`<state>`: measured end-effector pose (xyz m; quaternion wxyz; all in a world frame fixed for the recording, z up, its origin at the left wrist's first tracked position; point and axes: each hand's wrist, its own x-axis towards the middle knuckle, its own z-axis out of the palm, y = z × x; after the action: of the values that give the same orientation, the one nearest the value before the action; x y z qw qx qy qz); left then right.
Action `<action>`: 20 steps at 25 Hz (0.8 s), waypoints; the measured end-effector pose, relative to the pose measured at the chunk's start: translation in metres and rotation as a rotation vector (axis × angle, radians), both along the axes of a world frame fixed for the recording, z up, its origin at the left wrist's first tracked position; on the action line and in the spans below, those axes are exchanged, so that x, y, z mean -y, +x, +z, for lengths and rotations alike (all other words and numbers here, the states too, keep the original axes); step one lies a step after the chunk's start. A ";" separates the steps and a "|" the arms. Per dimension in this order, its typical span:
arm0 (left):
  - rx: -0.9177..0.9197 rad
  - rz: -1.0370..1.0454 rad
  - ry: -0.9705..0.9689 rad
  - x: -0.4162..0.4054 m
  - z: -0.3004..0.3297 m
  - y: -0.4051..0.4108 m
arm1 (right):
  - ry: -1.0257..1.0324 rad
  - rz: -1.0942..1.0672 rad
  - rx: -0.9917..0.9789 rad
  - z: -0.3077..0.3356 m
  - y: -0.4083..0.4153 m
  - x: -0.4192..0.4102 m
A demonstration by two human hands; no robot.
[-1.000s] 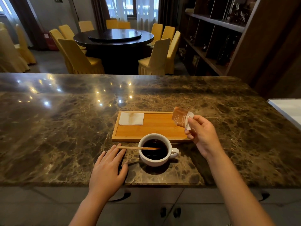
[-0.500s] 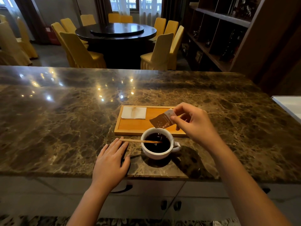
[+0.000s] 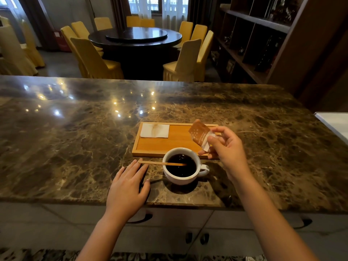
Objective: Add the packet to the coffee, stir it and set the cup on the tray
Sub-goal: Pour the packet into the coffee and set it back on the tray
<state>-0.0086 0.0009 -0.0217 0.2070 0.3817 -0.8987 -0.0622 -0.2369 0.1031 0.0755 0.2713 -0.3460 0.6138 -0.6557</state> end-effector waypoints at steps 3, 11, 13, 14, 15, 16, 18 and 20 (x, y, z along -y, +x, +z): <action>0.000 0.001 0.001 0.000 0.001 -0.001 | 0.003 -0.061 0.083 -0.007 -0.003 0.001; -0.004 0.002 0.001 0.000 0.000 -0.001 | 0.113 -0.205 0.035 -0.012 -0.029 0.010; -0.001 0.003 -0.003 0.000 0.000 0.000 | 0.153 -0.293 -0.063 -0.016 -0.037 0.013; -0.001 0.003 -0.004 0.000 0.000 0.000 | 0.167 -0.332 -0.086 -0.019 -0.042 0.016; -0.001 0.003 -0.001 0.000 0.000 -0.001 | 0.192 -0.362 -0.106 -0.022 -0.047 0.020; -0.003 0.005 0.001 0.000 0.000 -0.001 | 0.235 -0.387 -0.139 -0.025 -0.052 0.023; -0.007 0.008 0.004 0.001 0.000 0.000 | 0.346 -0.423 -0.244 -0.034 -0.060 0.033; -0.009 0.007 0.005 0.001 -0.001 0.000 | 0.448 -0.466 -0.419 -0.043 -0.065 0.041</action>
<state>-0.0091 0.0003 -0.0222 0.2106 0.3850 -0.8962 -0.0654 -0.3017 0.0619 0.0322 0.0528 -0.2558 0.8462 -0.4646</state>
